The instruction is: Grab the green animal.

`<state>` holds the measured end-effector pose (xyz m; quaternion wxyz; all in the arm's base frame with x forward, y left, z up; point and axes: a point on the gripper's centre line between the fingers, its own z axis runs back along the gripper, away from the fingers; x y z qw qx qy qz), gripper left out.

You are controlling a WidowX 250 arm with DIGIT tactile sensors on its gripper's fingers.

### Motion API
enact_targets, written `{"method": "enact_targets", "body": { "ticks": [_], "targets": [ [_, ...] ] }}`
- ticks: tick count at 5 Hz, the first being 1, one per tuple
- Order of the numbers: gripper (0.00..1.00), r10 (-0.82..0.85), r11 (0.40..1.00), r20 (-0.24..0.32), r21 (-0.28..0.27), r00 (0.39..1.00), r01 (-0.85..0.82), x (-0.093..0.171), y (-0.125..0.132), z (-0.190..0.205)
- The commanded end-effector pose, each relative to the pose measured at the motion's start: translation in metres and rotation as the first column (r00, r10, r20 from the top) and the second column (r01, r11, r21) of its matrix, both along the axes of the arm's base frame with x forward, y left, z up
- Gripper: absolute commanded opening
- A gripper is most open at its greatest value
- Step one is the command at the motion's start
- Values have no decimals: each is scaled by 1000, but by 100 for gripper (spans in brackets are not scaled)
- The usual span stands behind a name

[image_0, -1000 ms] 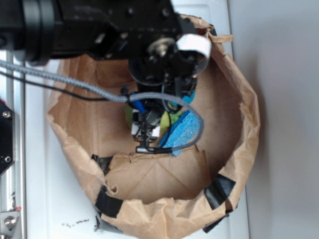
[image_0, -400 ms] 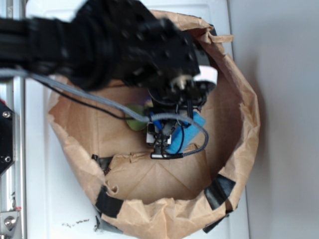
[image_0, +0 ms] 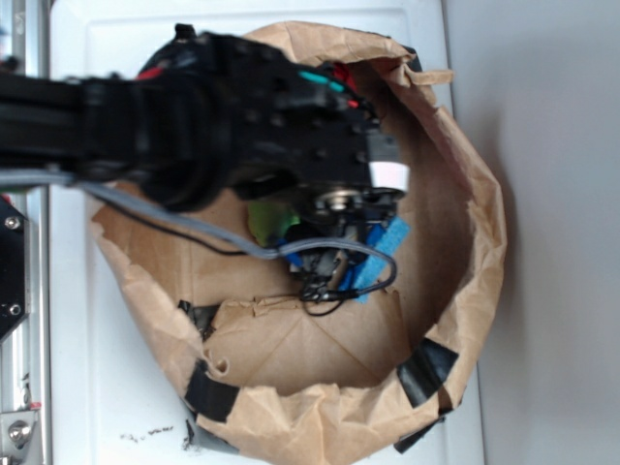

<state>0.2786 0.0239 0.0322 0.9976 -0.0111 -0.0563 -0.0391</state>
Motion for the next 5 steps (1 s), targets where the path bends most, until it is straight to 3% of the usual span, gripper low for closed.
{"method": "enact_targets", "body": {
  "ticks": [1, 2, 3, 4, 5],
  "targets": [
    [0, 16, 1000, 96, -21, 995, -14, 4, 11, 29],
    [0, 57, 997, 151, -59, 987, -49, -3, 9, 79],
    [0, 77, 991, 122, -116, 990, -63, -12, 8, 119],
    [0, 88, 990, 105, -121, 991, -75, -20, 9, 131],
    [0, 89, 995, 183, -68, 979, -78, -29, 9, 133]
  ]
}}
